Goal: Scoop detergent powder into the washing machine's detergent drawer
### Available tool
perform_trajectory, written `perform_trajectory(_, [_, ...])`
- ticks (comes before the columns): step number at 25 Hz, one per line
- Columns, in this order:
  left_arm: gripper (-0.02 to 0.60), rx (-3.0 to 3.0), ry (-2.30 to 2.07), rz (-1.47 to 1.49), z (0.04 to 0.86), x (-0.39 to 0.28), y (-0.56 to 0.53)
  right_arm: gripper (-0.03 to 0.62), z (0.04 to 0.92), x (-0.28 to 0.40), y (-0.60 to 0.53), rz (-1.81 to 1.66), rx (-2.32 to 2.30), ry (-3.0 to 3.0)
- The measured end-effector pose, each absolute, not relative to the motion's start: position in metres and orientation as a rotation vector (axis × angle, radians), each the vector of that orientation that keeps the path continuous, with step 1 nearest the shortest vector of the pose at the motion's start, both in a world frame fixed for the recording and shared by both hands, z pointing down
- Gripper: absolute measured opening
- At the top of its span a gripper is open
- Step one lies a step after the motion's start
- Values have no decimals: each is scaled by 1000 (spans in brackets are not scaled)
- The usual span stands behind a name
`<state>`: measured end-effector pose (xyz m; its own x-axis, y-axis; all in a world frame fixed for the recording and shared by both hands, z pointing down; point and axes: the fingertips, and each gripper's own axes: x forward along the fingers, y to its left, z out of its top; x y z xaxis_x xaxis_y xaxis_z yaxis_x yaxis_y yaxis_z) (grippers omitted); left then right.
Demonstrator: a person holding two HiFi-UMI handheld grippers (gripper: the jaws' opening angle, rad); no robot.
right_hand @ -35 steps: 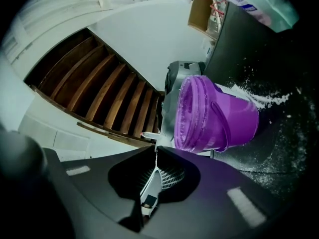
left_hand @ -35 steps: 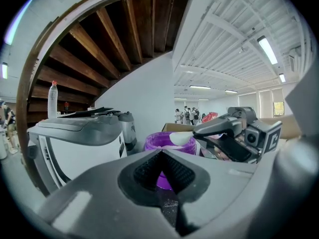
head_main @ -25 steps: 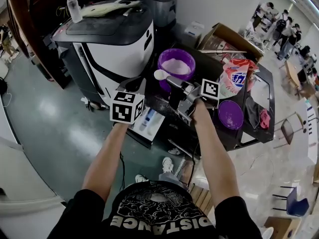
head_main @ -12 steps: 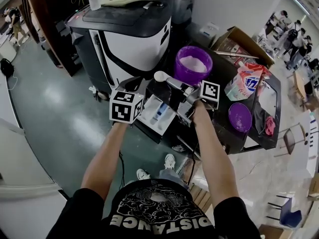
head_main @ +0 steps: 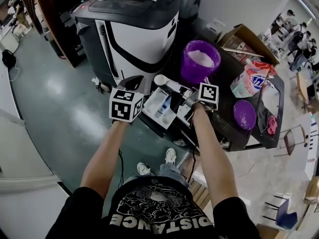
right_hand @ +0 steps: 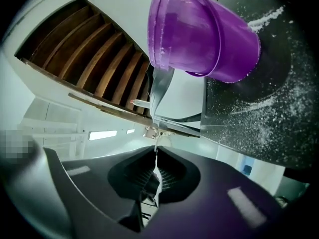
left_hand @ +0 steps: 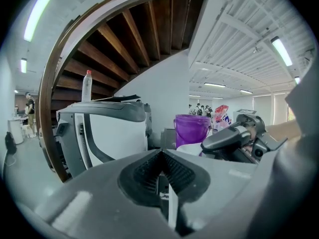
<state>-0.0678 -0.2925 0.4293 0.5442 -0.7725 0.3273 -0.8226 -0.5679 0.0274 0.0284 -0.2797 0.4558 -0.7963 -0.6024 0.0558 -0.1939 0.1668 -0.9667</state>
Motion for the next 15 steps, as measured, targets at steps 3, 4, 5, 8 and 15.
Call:
perform_trajectory(3, [0,2583,-1357,427,438,-72,-289,38,468,24,-274,-1674,-782,2151])
perform_trajectory(4, [0,2579,-1357,430,440,-72,-289,37,472,23,-273,-1674,-795,2172])
perform_trajectory(5, [0,2575,-1356,434,443,-73,-288,38,476,22,-272,-1673,-809,2194])
perform_trajectory(8, [0,2564,-1355,445,448,-74,-286,38,487,21,-269,-1673,-843,2243])
perform_trajectory(15, [0,2537,-1355,464,460,-81,-282,37,508,17,-262,-1704,-899,2291])
